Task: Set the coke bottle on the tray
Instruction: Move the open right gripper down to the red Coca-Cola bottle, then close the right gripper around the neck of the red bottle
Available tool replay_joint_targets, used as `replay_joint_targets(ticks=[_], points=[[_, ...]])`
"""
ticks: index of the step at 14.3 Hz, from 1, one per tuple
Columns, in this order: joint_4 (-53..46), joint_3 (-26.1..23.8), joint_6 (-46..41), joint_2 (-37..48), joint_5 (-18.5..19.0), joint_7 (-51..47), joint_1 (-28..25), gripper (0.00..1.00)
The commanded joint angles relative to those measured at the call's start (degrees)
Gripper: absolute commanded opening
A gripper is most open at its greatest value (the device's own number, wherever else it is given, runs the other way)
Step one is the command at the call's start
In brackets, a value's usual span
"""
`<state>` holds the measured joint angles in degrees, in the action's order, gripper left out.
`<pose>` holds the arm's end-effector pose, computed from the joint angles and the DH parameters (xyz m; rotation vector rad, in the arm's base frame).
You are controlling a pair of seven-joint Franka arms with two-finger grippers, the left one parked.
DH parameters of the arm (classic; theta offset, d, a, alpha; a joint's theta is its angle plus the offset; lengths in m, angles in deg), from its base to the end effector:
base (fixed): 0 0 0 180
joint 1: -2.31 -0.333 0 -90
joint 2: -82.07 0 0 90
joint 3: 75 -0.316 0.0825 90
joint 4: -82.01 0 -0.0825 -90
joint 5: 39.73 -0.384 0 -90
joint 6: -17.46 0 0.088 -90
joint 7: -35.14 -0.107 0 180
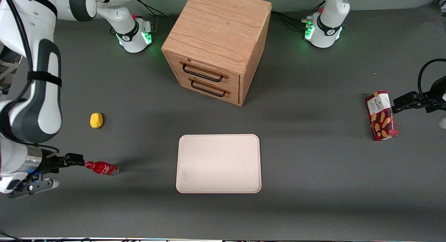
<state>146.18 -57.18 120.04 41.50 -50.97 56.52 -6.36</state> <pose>0.7431 -0.0338 0.4059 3.1122 0.3751 -0.0170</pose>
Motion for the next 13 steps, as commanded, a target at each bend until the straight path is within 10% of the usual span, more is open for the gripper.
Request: replay_joint_targets(ticks=[1, 13], points=[[1.9, 0.9, 2.9, -1.5, -4.0, 1.6, -0.3, 1.00], [19.0, 0.4, 13.5, 4.6, -4.2, 1.0, -2.2, 1.00]])
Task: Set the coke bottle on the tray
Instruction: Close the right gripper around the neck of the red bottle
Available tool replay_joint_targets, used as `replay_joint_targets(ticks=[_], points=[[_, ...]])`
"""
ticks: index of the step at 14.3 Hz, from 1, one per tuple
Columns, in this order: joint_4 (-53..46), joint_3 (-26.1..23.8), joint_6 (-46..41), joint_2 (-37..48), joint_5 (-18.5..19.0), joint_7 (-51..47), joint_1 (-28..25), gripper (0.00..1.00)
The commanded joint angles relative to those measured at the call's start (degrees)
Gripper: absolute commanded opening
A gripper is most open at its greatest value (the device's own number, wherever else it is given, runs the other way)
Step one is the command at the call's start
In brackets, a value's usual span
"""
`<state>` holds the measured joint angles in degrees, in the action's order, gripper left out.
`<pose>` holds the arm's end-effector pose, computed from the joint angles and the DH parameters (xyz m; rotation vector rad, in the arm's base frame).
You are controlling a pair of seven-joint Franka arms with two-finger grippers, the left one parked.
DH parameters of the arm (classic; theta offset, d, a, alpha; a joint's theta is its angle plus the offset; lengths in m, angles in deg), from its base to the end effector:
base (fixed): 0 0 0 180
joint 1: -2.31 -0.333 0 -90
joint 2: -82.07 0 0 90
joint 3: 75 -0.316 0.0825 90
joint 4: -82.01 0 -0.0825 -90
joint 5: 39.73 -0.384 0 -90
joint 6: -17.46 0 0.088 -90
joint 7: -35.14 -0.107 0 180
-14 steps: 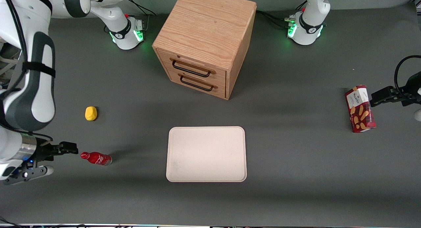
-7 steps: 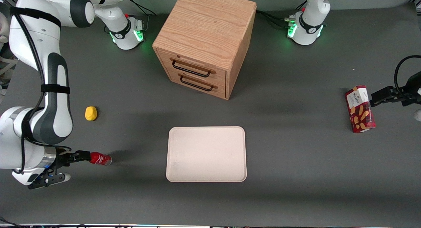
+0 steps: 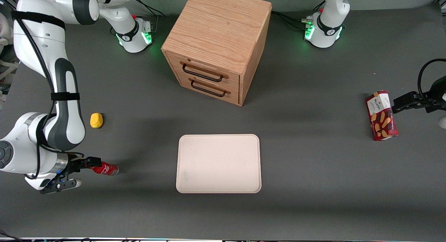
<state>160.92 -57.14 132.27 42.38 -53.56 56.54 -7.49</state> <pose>0.7230 -0.0408 0.3160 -3.1006 -0.2989 0.0404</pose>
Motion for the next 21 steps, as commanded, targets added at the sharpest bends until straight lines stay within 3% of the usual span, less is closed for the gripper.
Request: replay_joint_targets(ticks=[1, 10, 16, 19, 21], points=[[4.1, 0.3, 1.3, 3.8, -1.6, 1.0, -1.1, 1.00], [5.4, 0.2, 3.9, 3.4, -1.7, 1.6, -0.9, 0.85], [5.4, 0.1, 3.8, 3.2, -1.7, 1.6, -0.9, 0.42], [5.2, 0.1, 3.7, 3.1, -1.7, 1.6, -1.0, 0.00], [5.0, 0.1, 3.5, 3.7, -1.6, 1.6, -1.2, 0.00]])
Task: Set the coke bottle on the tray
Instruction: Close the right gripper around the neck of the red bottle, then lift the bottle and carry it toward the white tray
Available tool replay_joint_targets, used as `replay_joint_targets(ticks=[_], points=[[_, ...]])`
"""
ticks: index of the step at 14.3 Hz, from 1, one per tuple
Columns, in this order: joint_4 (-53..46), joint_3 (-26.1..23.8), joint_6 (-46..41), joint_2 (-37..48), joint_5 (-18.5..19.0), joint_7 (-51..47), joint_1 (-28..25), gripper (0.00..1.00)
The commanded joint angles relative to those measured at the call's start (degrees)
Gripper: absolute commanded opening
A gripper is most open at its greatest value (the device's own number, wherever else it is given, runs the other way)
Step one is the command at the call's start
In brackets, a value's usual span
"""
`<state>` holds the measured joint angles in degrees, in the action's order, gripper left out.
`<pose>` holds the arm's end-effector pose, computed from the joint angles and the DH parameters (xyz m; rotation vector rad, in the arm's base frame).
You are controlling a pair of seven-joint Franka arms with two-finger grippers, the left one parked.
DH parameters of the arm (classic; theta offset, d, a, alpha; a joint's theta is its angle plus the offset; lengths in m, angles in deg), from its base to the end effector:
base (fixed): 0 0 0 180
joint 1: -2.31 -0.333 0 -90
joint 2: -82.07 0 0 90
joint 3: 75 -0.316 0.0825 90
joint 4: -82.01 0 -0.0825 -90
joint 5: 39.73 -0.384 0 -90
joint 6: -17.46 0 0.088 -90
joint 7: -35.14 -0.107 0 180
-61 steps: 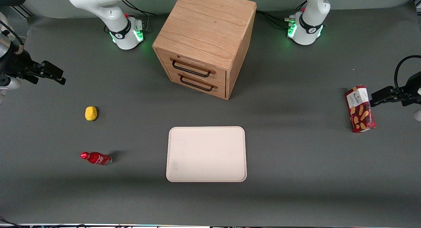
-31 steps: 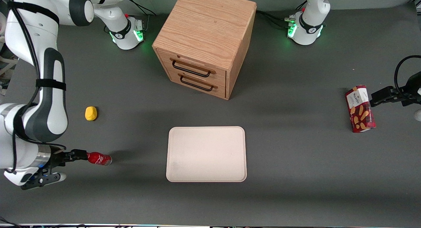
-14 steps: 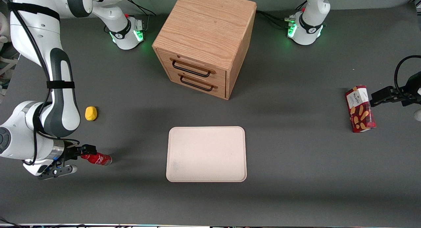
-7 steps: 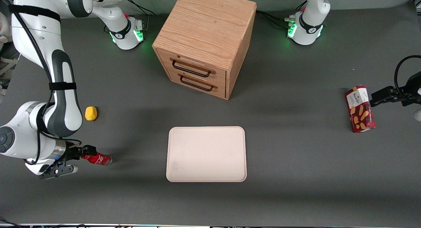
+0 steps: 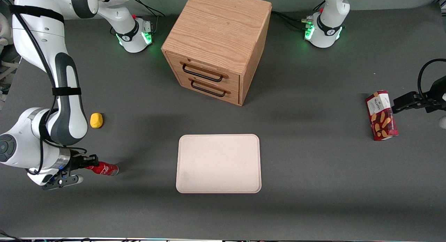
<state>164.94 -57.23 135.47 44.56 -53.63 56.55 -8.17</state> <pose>0.7145 -0.0376 0.3154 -3.1000 -0.2964 0.0031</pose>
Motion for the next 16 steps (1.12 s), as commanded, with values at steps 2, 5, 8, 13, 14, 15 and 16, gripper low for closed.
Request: replay_joint_targets(ticks=[2, 5, 8, 13, 14, 15, 16], points=[[0.5, 0.2, 0.2, 2.3, -1.1, 1.4, -0.9, 0.00], [-0.8, 0.2, -2.1, 5.3, 0.6, 1.2, -1.4, 0.00], [-8.0, 0.0, -12.8, 6.9, 1.4, 0.6, -1.5, 0.00], [-21.6, -0.7, -30.4, 7.0, 3.0, -2.3, -1.8, 0.00], [-23.8, -2.3, -32.9, 7.0, 4.1, -3.9, -1.8, 0.00], [-26.5, -4.0, -35.6, 7.0, 5.4, -6.4, -1.8, 0.00], [-28.6, -6.0, -37.7, 7.0, 6.5, -9.3, -1.8, 0.00]])
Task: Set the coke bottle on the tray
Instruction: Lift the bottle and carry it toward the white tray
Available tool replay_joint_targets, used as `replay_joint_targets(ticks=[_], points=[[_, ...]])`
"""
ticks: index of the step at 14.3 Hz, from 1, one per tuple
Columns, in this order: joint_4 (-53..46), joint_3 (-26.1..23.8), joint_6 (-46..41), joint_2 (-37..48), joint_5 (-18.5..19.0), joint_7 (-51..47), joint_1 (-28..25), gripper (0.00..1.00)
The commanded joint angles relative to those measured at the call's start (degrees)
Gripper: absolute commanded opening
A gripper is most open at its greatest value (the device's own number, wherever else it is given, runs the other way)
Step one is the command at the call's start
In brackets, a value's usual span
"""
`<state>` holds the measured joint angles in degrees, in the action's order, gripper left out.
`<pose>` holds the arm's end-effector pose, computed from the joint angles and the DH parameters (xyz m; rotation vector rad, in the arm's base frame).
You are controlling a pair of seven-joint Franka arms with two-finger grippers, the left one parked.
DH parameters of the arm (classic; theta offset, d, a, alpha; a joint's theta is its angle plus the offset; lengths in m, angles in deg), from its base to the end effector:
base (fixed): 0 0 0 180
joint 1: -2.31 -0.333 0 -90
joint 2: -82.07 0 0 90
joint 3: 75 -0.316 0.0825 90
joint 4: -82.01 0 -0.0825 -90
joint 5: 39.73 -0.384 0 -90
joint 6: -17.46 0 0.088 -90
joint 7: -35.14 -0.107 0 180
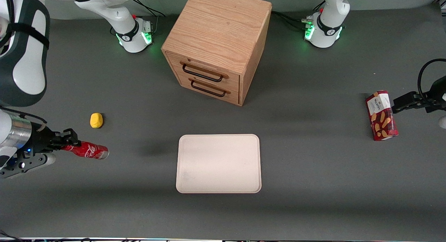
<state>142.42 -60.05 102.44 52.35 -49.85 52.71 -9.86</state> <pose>0.6881 0.0365 0.5413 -3.0467 -0.4530 0.1026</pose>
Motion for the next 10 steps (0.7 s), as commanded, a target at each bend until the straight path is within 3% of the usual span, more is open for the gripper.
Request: replay_joint_targets(ticks=[1, 3, 6, 10], points=[[-7.3, -5.6, -5.6, -0.8, 4.4, -8.0, -0.2, 0.00], [-9.0, -11.5, -5.9, -0.8, 7.4, -13.4, -0.2, 0.00], [-11.4, -19.3, -1.6, -2.6, 8.3, -21.6, -0.4, 0.00], [-11.4, -22.1, 11.6, -8.7, 9.8, -22.3, -4.0, 0.00]])
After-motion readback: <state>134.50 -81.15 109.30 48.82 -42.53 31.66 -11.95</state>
